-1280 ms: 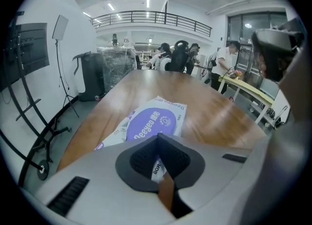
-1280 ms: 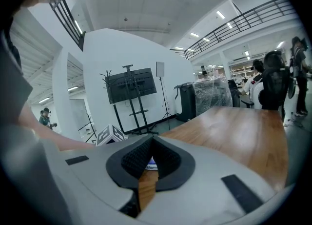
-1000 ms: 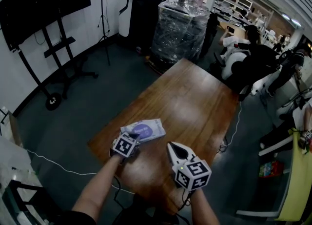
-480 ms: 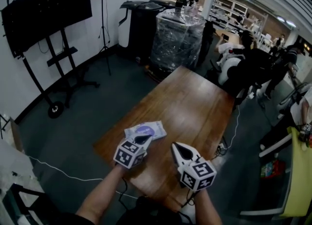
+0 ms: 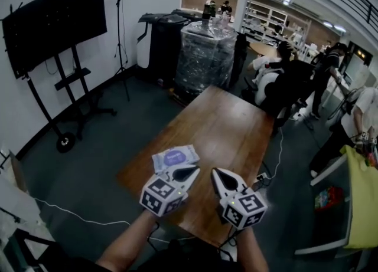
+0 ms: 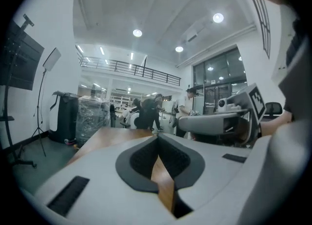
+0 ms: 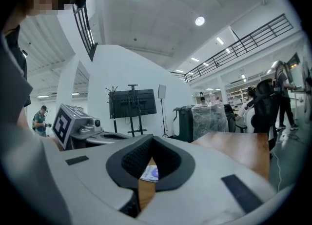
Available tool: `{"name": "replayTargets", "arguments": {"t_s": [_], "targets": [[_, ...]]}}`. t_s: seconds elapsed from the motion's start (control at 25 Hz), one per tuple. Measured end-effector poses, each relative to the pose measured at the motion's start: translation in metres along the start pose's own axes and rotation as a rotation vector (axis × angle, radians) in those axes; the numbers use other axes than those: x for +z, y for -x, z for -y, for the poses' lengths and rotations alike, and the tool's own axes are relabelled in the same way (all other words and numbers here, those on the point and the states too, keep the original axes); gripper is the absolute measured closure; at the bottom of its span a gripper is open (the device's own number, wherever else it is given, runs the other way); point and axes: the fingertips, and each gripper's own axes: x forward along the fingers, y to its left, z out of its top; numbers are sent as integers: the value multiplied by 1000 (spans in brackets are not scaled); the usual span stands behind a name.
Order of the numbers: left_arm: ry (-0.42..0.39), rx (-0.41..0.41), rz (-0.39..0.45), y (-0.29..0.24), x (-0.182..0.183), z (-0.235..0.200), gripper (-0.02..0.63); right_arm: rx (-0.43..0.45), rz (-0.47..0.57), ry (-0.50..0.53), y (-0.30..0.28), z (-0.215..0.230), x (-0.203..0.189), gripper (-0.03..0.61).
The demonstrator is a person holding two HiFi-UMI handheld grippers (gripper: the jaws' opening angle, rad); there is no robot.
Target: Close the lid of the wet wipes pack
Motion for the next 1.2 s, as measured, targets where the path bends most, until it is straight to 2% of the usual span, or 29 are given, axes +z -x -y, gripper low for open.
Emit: {"name": "replayTargets", "arguments": {"t_s": [0.2, 0.52, 1.2], "targets": [[-1, -24, 64, 26, 25, 21, 612, -1, 70, -22, 17, -13, 14, 569], [3, -28, 116, 51, 46, 33, 611, 20, 121, -33, 31, -29, 25, 569], [-3, -41, 140, 46, 53, 58, 611, 53, 143, -2, 46, -36, 36, 569]]}}
